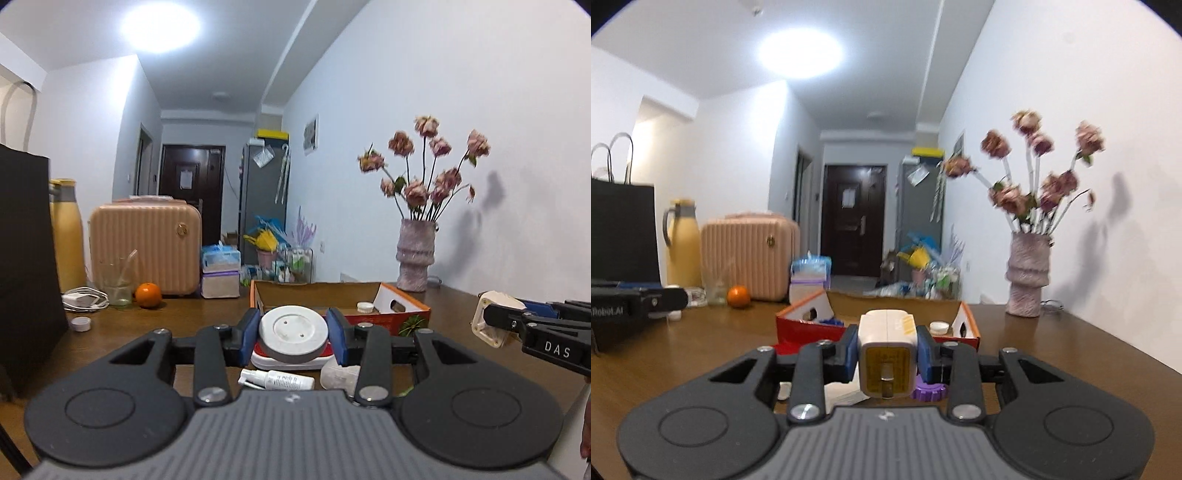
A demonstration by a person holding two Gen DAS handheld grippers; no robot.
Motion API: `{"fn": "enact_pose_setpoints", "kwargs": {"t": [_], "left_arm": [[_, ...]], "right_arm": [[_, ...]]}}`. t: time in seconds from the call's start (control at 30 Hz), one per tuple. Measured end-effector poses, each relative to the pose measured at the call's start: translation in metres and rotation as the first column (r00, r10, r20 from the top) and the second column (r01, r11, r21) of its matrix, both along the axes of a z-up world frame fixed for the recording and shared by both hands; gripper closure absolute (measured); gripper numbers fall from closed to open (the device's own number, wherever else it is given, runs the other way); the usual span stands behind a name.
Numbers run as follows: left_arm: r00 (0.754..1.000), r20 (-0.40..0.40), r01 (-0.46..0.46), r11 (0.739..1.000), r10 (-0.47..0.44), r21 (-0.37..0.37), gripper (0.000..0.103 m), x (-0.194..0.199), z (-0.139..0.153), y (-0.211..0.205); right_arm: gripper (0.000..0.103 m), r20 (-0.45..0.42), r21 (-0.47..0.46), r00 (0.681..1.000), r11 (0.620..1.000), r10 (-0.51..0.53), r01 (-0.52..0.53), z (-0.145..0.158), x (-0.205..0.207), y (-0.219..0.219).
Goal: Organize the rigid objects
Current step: 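Carry the lid and plug into the box and open both grippers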
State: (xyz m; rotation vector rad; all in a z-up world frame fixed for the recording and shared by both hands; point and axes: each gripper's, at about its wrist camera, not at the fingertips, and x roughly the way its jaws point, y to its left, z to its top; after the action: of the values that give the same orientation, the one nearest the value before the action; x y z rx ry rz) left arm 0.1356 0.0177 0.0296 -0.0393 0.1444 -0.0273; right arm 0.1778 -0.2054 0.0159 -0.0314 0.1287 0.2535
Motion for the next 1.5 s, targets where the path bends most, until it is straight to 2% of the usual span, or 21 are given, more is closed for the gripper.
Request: {"fn": "enact_pose_setpoints", "kwargs": {"t": [0.2,0.33,0.5,0.77,0.97,1.2,1.5], "left_arm": [[0.998,0.055,0.010,1.000,-0.010,0.007,0.063,-0.056,0.004,-0.007],[0.996,0.088,0.017,1.000,-0.018,0.010,0.063,-0.076,0.012,-0.008],[0.992,0.126,0.021,1.000,-0.021,0.007,0.063,-0.082,0.023,-0.009],[0.996,0.090,0.018,1.000,-0.018,0.006,0.063,-0.071,0.016,-0.008],[0.998,0.060,0.025,1.000,-0.026,0.010,0.063,-0.040,0.008,-0.011],[0.997,0.068,0.021,0.999,-0.024,0.038,0.063,0.019,0.009,-0.017],[0.999,0.028,0.040,0.997,-0.042,0.061,0.063,0.117,0.014,-0.018]], "right_arm": [[0.072,0.066,0.016,0.998,1.000,0.020,-0.021,-0.001,-0.060,0.005],[0.072,0.095,0.010,0.995,0.999,0.043,-0.044,0.003,-0.089,0.012],[0.072,0.154,-0.008,0.987,0.999,0.047,-0.046,0.012,-0.111,0.014],[0.072,0.146,-0.012,0.989,0.999,0.034,-0.032,0.009,-0.106,0.013],[0.072,0.113,-0.009,0.993,1.000,0.022,-0.021,0.003,-0.077,0.009],[0.072,0.103,-0.019,0.995,1.000,0.007,-0.005,0.006,-0.018,0.005],[0.072,0.044,-0.002,0.999,1.000,0.025,-0.025,0.019,0.091,-0.006]]}}
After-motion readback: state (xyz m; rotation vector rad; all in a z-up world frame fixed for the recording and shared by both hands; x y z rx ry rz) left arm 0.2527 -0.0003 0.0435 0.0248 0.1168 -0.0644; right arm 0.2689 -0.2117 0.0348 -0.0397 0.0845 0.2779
